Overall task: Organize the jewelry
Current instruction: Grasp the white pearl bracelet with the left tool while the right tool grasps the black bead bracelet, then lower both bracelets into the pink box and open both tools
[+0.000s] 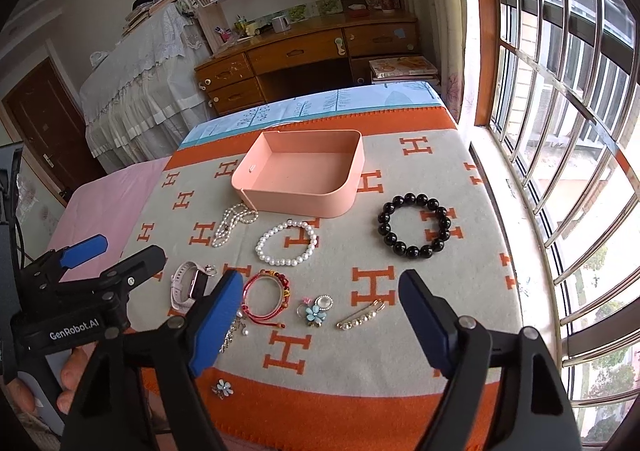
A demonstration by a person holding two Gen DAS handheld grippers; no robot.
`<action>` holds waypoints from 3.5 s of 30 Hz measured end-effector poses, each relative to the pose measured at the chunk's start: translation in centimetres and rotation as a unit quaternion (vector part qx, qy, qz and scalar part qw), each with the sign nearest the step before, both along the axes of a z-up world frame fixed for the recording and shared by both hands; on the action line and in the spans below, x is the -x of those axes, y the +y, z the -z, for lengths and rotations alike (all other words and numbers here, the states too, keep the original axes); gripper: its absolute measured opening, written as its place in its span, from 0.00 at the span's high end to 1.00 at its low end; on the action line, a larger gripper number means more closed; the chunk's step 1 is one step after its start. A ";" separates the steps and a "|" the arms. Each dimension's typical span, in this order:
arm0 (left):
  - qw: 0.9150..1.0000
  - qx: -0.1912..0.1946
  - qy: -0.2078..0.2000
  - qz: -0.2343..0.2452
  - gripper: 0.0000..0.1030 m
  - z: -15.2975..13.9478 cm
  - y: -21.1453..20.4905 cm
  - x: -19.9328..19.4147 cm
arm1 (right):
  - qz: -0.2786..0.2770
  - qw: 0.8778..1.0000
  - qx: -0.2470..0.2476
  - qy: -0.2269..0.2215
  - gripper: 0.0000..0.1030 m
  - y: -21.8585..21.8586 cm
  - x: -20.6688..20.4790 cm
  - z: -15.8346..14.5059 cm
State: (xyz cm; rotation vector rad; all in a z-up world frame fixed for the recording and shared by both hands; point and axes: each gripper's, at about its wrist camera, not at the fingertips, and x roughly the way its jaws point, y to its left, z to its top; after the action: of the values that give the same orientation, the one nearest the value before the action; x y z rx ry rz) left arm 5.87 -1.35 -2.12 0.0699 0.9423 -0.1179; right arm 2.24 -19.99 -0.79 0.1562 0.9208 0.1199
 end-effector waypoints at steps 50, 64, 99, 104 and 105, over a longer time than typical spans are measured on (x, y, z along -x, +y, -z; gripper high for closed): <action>0.970 0.017 0.229 0.083 0.95 11.5 -7.0 -13.3 | 0.046 0.983 0.019 0.177 0.86 -9.0 -13.5 10.7; 0.991 0.023 0.070 0.111 0.95 -2.6 -4.8 -14.0 | -0.023 0.998 -0.017 0.063 0.86 -1.7 -14.2 -0.1; 0.994 -0.003 0.025 0.109 0.29 4.4 -0.6 -16.3 | 0.001 0.996 -0.038 0.083 0.84 2.6 -17.9 6.0; 0.995 0.025 0.039 0.094 0.29 3.3 1.1 -14.5 | 0.001 0.996 -0.056 0.070 0.81 2.6 -15.4 4.6; 0.995 0.030 0.036 0.089 0.29 3.0 1.5 -14.0 | 0.002 0.996 -0.057 0.066 0.74 2.6 -14.9 4.3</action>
State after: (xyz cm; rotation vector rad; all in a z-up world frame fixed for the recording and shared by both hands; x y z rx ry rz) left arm 19.84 0.12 -5.12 0.0943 1.0024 -0.3142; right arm 17.15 -17.35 -5.11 0.2738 1.0455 0.1597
